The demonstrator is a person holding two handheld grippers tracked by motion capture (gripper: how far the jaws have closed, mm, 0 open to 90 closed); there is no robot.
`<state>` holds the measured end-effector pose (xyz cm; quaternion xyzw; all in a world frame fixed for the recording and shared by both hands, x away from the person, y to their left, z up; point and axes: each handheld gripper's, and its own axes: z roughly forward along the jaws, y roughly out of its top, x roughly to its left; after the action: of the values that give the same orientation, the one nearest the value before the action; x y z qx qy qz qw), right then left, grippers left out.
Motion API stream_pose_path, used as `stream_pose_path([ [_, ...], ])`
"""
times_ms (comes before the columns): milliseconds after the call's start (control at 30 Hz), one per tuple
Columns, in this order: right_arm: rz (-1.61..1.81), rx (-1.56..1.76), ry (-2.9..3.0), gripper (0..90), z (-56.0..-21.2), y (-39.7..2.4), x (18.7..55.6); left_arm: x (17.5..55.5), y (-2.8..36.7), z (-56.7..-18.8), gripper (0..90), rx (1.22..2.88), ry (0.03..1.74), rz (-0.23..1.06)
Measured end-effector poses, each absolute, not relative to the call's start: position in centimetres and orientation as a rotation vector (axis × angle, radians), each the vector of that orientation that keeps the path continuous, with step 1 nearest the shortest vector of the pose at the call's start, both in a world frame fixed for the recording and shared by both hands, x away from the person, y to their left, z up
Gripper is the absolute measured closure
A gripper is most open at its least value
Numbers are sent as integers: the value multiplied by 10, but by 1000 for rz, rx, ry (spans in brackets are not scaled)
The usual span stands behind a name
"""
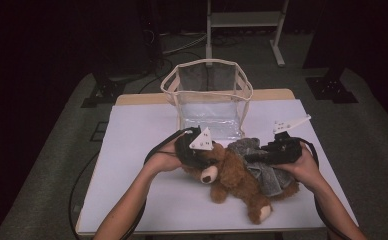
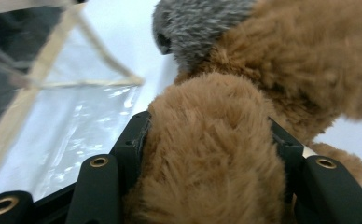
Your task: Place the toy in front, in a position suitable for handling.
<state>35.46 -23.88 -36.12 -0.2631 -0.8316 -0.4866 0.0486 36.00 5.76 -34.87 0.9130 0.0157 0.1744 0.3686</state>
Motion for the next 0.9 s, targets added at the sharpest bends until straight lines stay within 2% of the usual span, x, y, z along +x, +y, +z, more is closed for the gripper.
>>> stream_pose_path([
  [167,-1445,-767,-2564,687,-365,-221,368,361,79,-361,422,2304,97,396],
  [400,-1396,-598,-2673,693,-373,-196,335,343,103,-364,224,2262,114,223],
  [467,-1397,-574,-2701,692,-373,-194,323,341,104,-366,228,2260,115,205],
  [567,-1392,-549,-2716,691,-370,-191,315,333,105,-374,319,2255,96,201],
  [633,-1406,-546,-2718,690,-363,-193,316,326,106,-378,343,2243,101,210],
  [767,-1469,-621,-2723,688,-348,-199,332,312,109,-380,344,2257,63,208],
  [900,-1432,-608,-2690,686,-360,-190,336,306,116,-377,302,2250,58,192],
])
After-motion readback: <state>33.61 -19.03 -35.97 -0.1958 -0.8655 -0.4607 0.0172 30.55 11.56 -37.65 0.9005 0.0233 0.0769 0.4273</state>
